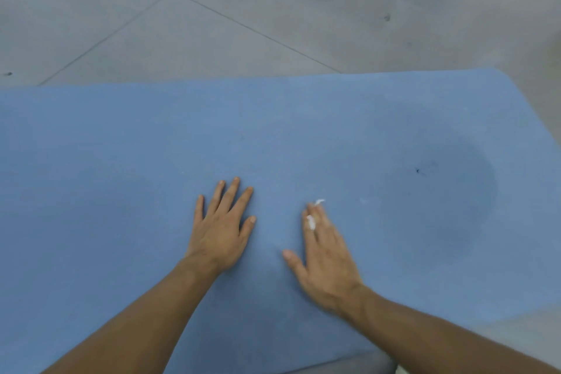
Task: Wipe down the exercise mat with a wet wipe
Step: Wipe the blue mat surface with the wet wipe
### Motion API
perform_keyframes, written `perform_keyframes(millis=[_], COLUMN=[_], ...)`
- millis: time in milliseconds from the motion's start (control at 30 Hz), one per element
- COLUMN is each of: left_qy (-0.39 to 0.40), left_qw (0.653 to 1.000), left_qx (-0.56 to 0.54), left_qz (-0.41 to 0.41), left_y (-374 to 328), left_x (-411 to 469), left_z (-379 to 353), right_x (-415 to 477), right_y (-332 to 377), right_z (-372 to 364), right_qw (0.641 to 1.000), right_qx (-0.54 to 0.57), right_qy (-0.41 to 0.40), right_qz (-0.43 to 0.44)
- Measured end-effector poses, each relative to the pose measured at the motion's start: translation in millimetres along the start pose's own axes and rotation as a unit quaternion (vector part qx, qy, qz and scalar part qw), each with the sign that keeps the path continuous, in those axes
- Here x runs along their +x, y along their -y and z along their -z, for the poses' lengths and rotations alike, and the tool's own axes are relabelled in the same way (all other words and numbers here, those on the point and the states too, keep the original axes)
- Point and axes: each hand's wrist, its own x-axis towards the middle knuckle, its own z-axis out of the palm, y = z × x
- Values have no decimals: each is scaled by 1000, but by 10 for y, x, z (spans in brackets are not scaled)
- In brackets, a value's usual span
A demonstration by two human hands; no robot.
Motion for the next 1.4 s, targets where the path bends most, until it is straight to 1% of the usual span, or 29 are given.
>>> perform_keyframes(millis=[67, 133, 200, 267, 367, 433, 500, 567, 600, 700, 733, 800, 867, 900, 967, 1000, 1067, 1200, 1267, 1300, 1333, 1400], left_qy=[-6, -19, -29, -38, -77, -98, -108, -105, -105, -118, -120, -119, -111, -107, -104, -109, -132, -160, -137, -111, -82, -37], left_qw=[999, 995, 990, 982, 959, 949, 937, 923, 915, 887, 881, 871, 854, 838, 789, 763, 724, 644, 605, 595, 602, 659], left_qx=[-40, -99, -141, -186, -267, -291, -325, -364, -383, -437, -449, -465, -490, -511, -569, -595, -623, -690, -729, -745, -747, -710], left_qz=[-6, 5, 9, 12, 57, 69, 67, 67, 71, 88, 92, 105, 133, 156, 207, 230, 265, 288, 289, 280, 269, 245], left_y=[4, 27, 58, 87, 112, 105, 76, 41, 26, -1, 2, 18, 41, 48, 45, 40, 39, 48, 51, 51, 59, 64], left_x=[4, 21, 41, 51, 40, 28, 19, 10, 7, 10, 18, 31, 46, 53, 59, 60, 75, 75, 74, 67, 61, 45], left_z=[34, 91, 159, 234, 349, 420, 489, 547, 566, 614, 628, 658, 681, 691, 716, 728, 758, 824, 846, 851, 847, 839], right_x=[-31, 44, 219, 423, 691, 864, 1033, 1147, 1178, 1196, 1191, 1178, 1160, 1152, 1137, 1130, 1122, 1125, 1129, 1131, 1133, 1147], right_y=[349, 616, 782, 876, 929, 973, 1020, 1058, 1066, 1063, 1058, 1042, 1016, 1001, 981, 974, 971, 1009, 1044, 1062, 1081, 1116], right_z=[-111, -120, -31, 117, 297, 379, 437, 490, 510, 534, 533, 520, 514, 511, 512, 513, 528, 531, 539, 545, 552, 556], right_qw=[996, 984, 969, 953, 933, 913, 876, 841, 836, 863, 867, 863, 861, 859, 853, 853, 856, 856, 841, 829, 816, 790], right_qx=[50, 112, 189, 266, 351, 409, 477, 529, 534, 487, 479, 484, 486, 488, 495, 495, 486, 486, 512, 531, 552, 590], right_qy=[18, 60, 67, 62, 27, 4, -2, -2, -3, -12, -12, -7, -2, 3, 12, 14, 15, 25, 30, 33, 37, 44], right_qz=[78, 126, 141, 133, 77, 4, -72, -118, -126, -136, -139, -146, -150, -154, -162, -168, -177, -175, -173, -171, -168, -159])
